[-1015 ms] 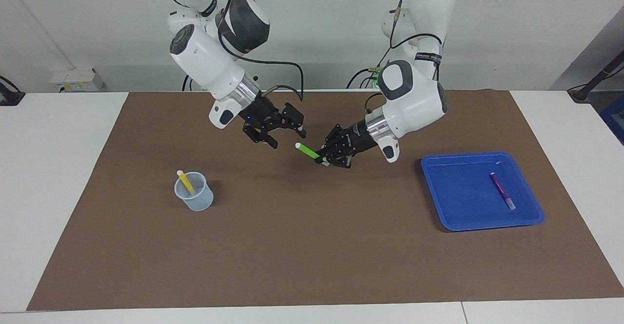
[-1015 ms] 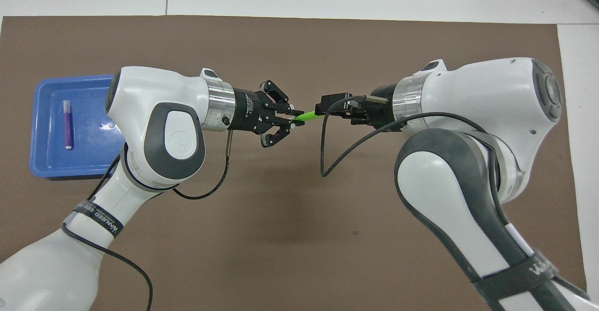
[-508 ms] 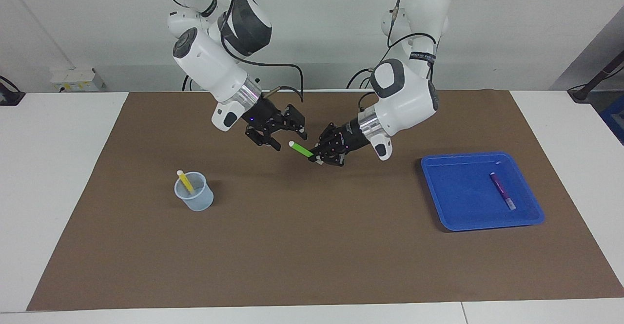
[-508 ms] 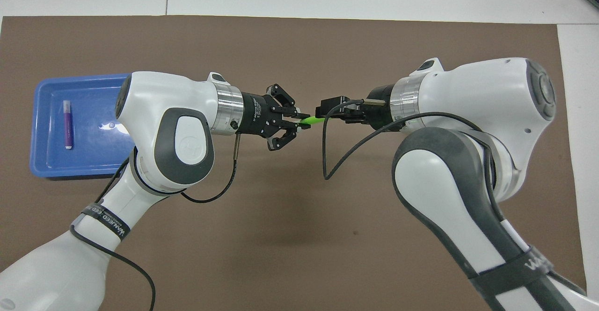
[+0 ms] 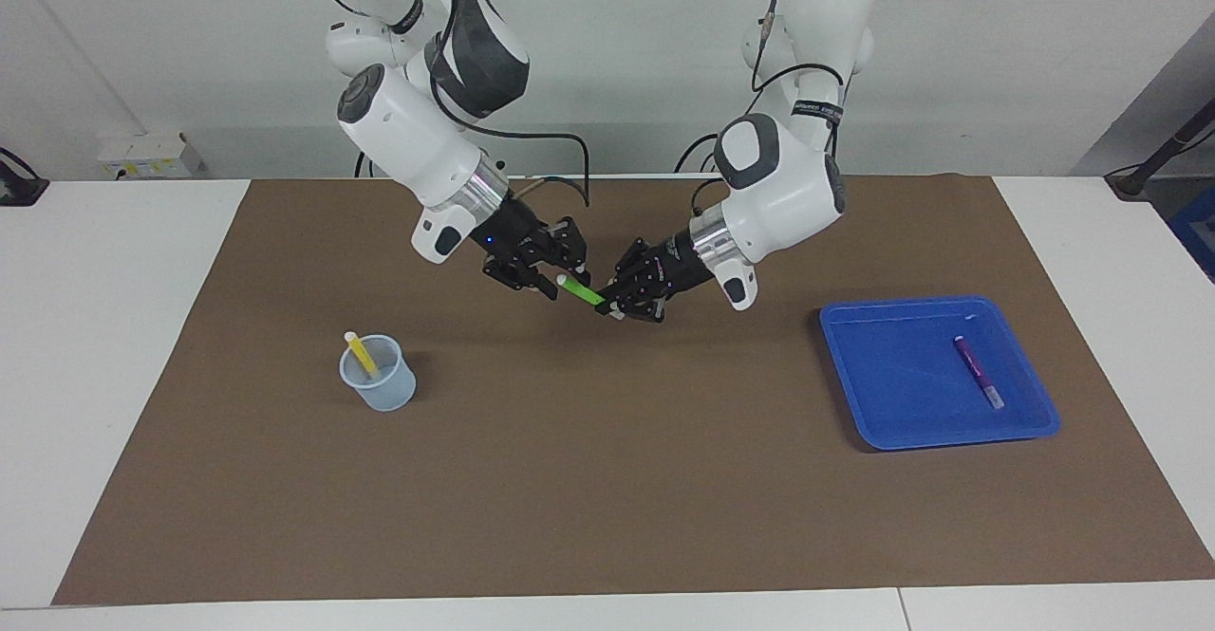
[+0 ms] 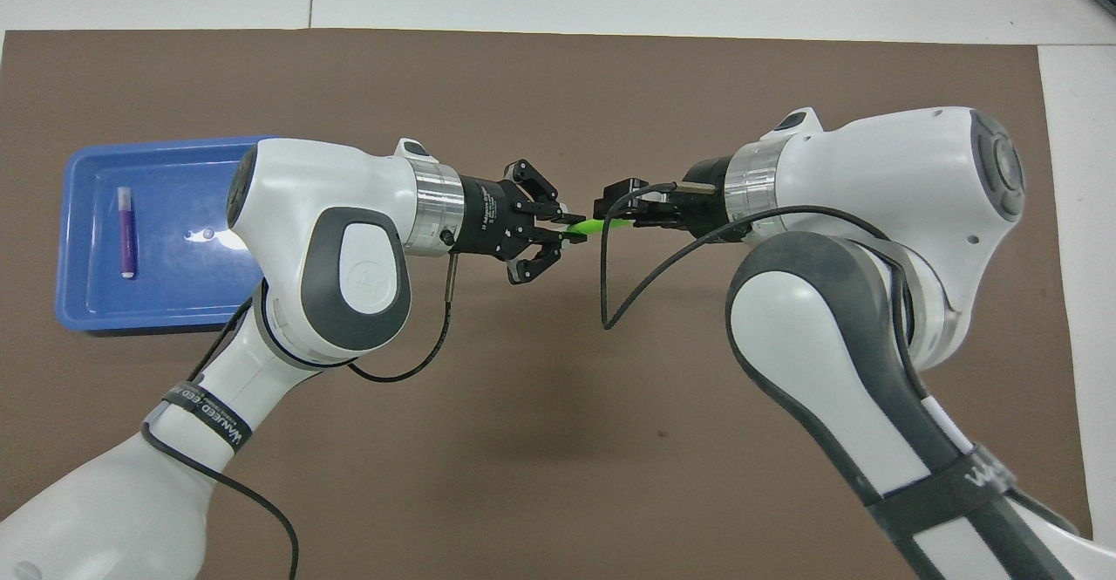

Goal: Transfer and insert pens with both arms
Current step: 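Grasp the green pen with the right gripper, open the left gripper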

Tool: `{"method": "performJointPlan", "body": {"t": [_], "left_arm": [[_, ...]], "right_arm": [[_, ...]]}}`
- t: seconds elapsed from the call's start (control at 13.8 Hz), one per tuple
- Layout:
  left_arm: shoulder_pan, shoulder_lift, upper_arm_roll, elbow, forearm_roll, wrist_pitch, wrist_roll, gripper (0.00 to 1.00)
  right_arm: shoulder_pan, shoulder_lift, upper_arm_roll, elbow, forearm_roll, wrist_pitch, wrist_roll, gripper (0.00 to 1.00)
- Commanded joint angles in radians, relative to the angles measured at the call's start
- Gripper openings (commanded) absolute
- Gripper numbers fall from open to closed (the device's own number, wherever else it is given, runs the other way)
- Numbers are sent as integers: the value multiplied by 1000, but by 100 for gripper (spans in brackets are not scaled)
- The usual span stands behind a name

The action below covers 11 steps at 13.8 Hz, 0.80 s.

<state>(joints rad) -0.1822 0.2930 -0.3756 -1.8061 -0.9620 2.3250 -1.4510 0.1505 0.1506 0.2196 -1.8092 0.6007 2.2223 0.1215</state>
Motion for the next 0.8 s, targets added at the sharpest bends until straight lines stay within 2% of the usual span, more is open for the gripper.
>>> {"method": "performJointPlan", "body": {"t": [0.0,0.29,0.51,0.73], "left_arm": [[-19,-8,11,-13,-21,27,-9,0],[-20,-8,11,-15,-21,27,-9,0],[-20,-8,12,-15,-21,27,-9,0],[-22,-9,12,-15,-20,27,-9,0]], "right_arm": [[0,4,4,-5,17,25,-31,45],[0,4,4,-5,16,23,-33,26],[0,4,4,-5,14,22,-31,0],[0,4,4,-5,13,22,-17,0]]}}
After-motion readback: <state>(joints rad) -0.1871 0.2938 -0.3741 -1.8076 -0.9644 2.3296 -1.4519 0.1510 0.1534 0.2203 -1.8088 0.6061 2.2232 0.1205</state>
